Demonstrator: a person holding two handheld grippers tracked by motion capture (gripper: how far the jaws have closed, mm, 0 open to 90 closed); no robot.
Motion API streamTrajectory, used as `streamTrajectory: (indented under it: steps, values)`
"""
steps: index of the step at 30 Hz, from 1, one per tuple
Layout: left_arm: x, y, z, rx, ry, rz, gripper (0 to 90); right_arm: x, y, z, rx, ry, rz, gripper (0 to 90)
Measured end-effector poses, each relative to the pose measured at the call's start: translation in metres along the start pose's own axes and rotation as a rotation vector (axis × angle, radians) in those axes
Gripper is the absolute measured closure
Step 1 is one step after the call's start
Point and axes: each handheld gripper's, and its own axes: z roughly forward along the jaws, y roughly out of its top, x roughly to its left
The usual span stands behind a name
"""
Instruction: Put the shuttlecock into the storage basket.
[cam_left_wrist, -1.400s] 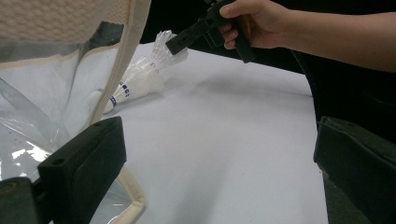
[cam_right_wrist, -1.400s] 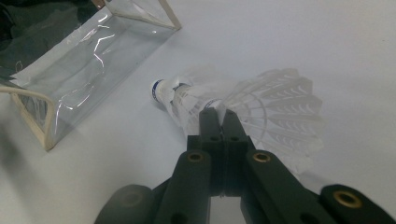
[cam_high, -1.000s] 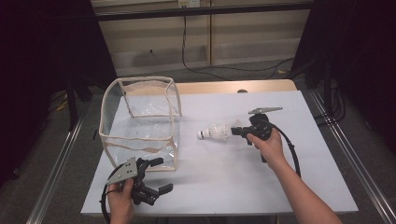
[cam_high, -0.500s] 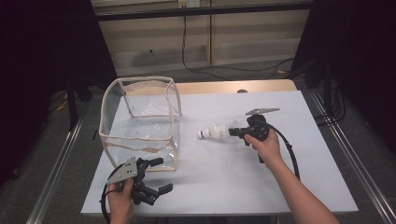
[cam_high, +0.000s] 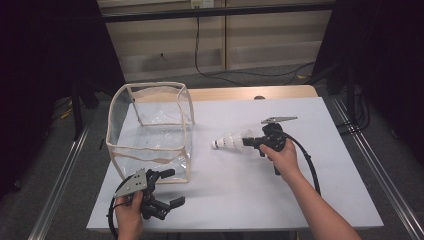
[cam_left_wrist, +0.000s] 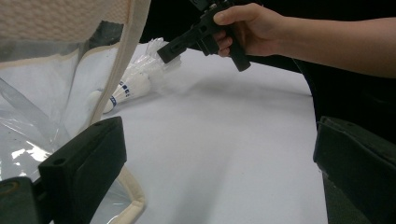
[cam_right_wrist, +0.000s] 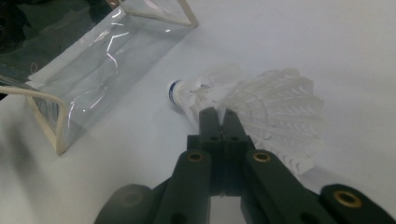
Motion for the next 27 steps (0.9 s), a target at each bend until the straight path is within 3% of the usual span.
streamTrajectory:
  steps: [27]
  values:
    - [0.000,-0.001,0.001,0.002,-0.008,-0.003,2.7,-0.002,-0.005,0.013,0.014,0.011,-0.008,89.7]
